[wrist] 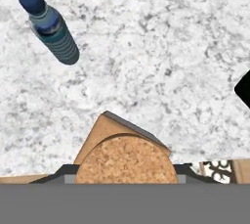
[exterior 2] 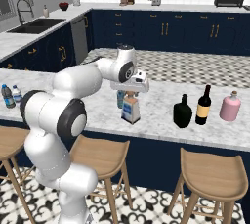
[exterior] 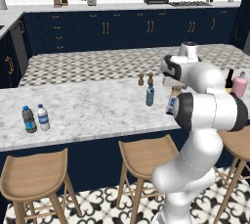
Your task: Move the plastic bottles in the middle to the plastics group, and the glass bottles in the middle to the glass group.
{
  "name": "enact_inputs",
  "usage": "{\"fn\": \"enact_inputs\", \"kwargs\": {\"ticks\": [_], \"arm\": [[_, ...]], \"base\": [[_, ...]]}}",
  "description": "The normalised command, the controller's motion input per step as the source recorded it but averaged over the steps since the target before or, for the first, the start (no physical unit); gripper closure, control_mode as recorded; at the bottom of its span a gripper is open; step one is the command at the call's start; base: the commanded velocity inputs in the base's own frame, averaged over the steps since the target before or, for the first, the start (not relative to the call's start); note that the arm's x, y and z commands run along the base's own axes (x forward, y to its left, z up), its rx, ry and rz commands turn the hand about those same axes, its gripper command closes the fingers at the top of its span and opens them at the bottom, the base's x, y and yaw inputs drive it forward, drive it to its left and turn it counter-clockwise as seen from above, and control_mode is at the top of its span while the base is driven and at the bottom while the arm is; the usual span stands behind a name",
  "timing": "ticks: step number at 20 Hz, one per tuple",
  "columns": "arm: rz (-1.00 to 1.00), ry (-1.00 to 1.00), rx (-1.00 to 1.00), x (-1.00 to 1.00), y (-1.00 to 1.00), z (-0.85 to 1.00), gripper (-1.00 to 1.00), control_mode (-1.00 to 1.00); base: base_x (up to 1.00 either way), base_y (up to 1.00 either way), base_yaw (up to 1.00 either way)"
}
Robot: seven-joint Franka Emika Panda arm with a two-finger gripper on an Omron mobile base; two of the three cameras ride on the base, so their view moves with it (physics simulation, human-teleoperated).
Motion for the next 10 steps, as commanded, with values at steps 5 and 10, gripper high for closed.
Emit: {"fn": "enact_inputs", "kwargs": {"ticks": [5, 10], "arm": [[-0.20, 0.01, 0.00, 0.29, -0.62, 0.00, 1.00, -1.00], [-0.14, -0.02, 0.00, 0.34, -0.39, 0.00, 1.00, -1.00]], "base": [[0.00, 0.00, 0.00], [0.00, 0.00, 0.00]]}}
